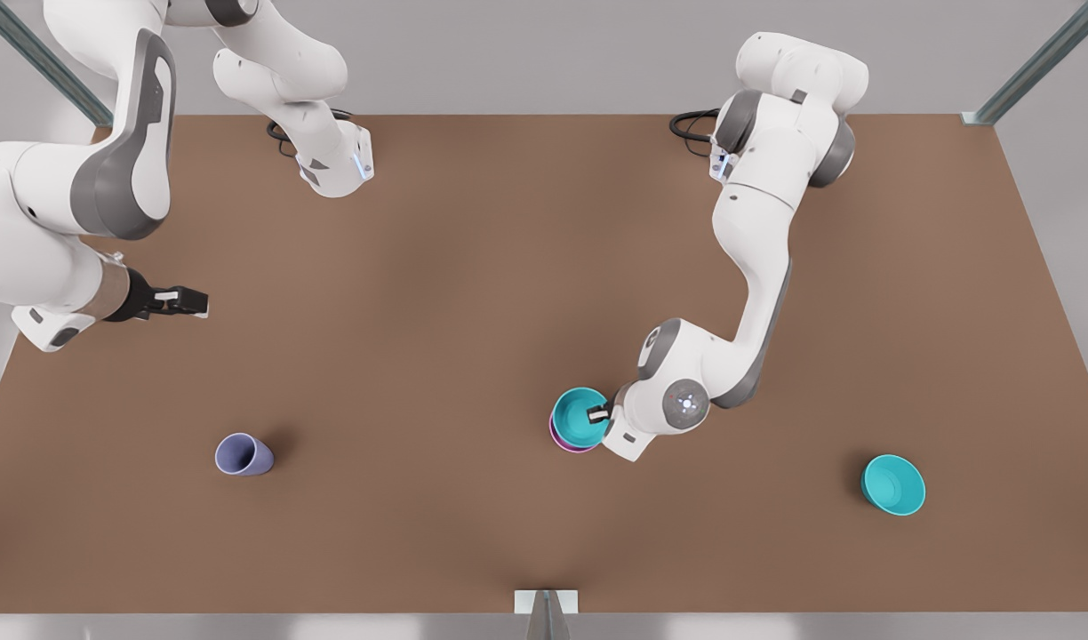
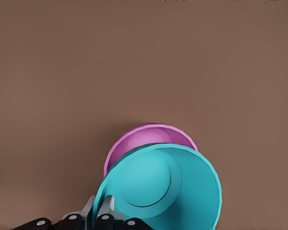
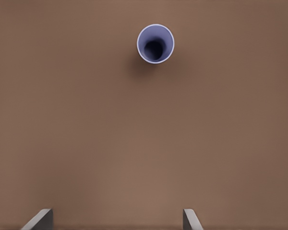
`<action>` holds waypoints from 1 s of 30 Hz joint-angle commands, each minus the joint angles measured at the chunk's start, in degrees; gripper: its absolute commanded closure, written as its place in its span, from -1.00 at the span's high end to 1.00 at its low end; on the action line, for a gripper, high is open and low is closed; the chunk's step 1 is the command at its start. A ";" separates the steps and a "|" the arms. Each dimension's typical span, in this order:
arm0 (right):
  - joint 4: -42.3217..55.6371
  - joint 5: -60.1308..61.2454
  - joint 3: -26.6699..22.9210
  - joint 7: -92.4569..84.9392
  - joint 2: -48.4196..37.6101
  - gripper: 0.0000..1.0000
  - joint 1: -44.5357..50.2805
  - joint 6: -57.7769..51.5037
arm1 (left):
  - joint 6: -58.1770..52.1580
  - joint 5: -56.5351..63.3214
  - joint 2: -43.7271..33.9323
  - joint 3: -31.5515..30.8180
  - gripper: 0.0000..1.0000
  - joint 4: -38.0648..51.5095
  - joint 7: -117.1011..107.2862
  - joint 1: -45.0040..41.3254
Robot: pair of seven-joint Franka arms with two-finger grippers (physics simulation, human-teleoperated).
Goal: Stack the blue bowl on the pink bowl
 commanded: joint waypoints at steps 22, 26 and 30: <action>0.03 0.03 0.07 -1.29 0.14 1.00 0.00 -0.03 | -23.96 7.28 -12.64 7.01 1.00 0.14 -4.54 1.14; 0.03 0.03 0.07 -1.29 0.22 1.00 0.00 -0.03 | -33.02 12.47 -22.23 12.55 1.00 -0.04 19.98 9.23; 0.03 0.03 0.07 -1.29 0.31 1.00 0.00 -0.03 | -33.11 16.69 -38.84 -5.47 1.00 -13.40 19.81 22.59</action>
